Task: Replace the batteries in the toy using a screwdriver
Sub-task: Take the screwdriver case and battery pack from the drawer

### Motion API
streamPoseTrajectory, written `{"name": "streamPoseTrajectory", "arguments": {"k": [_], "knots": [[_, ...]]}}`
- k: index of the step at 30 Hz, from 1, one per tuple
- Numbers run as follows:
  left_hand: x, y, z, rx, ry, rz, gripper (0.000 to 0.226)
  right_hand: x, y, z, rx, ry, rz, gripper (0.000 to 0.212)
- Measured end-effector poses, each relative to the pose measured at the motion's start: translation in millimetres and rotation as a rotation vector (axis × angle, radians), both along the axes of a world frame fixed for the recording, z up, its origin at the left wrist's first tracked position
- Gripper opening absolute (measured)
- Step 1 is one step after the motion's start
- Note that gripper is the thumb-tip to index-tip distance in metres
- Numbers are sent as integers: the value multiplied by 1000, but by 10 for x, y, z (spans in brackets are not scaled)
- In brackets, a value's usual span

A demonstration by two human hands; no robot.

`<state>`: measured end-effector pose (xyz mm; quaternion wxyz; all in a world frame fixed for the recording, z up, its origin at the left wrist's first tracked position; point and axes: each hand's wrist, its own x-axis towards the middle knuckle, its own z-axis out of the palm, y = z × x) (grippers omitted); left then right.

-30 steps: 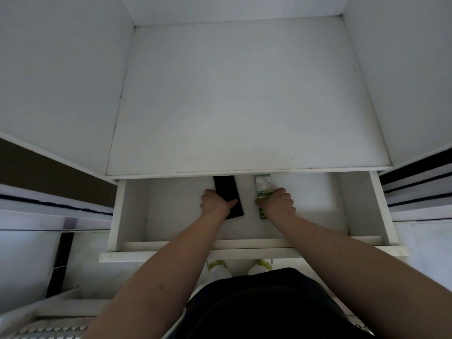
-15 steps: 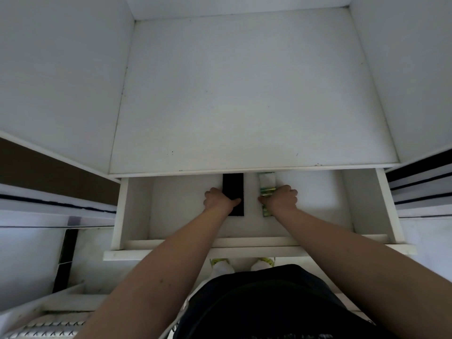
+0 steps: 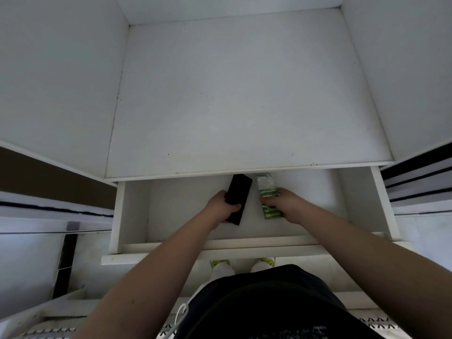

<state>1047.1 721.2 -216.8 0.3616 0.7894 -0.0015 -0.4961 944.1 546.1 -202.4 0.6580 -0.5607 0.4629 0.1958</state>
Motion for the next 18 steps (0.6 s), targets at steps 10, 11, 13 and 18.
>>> {"name": "streamPoseTrajectory", "arguments": {"k": [10,11,13,18], "knots": [[-174,146,239,-142,9,-41,39,-411,-18,329,296,-56,-91,32],[-194,151,264,-142,-18,-56,39,-435,-16,355,291,-62,-95,37],[-216,158,319,-154,-22,-54,40,-452,-17,390,260,-51,-88,45],[-257,221,464,-179,8,-99,33,-488,-67,502,46,-22,17,44]]}}
